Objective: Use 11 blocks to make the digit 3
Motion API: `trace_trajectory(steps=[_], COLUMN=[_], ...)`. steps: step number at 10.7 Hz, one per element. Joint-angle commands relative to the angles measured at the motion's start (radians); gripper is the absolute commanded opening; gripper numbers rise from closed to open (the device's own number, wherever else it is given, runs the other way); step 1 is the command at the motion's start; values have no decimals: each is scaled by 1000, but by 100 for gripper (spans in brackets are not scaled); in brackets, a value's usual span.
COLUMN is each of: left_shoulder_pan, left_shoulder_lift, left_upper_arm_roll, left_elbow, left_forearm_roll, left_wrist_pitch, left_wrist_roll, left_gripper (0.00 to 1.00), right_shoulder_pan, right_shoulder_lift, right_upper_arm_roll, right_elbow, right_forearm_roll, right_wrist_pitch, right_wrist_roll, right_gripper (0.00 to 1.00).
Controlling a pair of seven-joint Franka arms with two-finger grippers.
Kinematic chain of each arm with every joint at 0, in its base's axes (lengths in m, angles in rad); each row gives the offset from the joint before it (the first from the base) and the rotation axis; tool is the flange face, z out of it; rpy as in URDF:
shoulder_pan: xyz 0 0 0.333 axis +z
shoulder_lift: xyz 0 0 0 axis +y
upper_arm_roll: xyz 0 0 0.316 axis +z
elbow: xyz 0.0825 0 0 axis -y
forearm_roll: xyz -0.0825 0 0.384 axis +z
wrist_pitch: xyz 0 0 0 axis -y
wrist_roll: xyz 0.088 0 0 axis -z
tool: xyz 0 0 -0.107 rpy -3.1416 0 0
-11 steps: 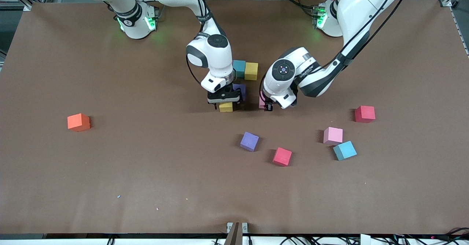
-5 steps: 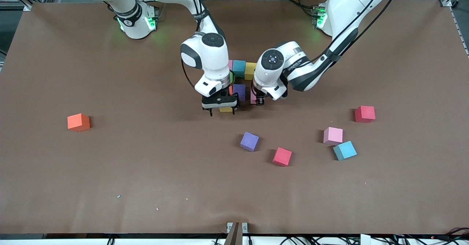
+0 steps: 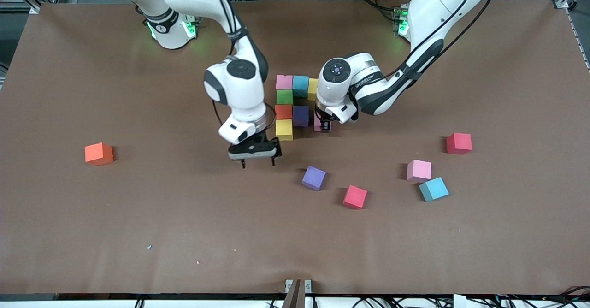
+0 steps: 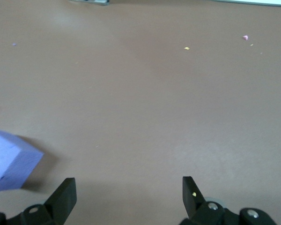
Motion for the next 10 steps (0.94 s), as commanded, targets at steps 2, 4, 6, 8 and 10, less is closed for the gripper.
trace_trajectory(steps=[2,4,6,8,10], left_shoulder_pan=[-14,-14,-20,-20,-21], left_shoulder_lift=[-2,5,13,18,19], left_upper_arm_roll=[-3,-3,-3,-1,-1], left_elbow=[-4,-4,-4,-4,-4], left_forearm_roll=[34,40,49,51,51], left_wrist_pitch=[34,44,46,49,58], left_wrist_roll=[-26,-26,-26,-26,-26], left_gripper=[0,0,0,0,0], right_shoulder_pan=[-185,-217,-219,-231,-230], right_shoulder_lift=[59,76,118,151,178], right_upper_arm_roll=[173,185,187,231,244], right_elbow=[120,161,242,314,351], right_forearm_roll=[3,3,5,38,156], right_wrist_pitch=[-15,-42,-78,-125,-127], right_wrist_roll=[-72,-126,-143,-139,-139], right_gripper=[100,100,100,100,100])
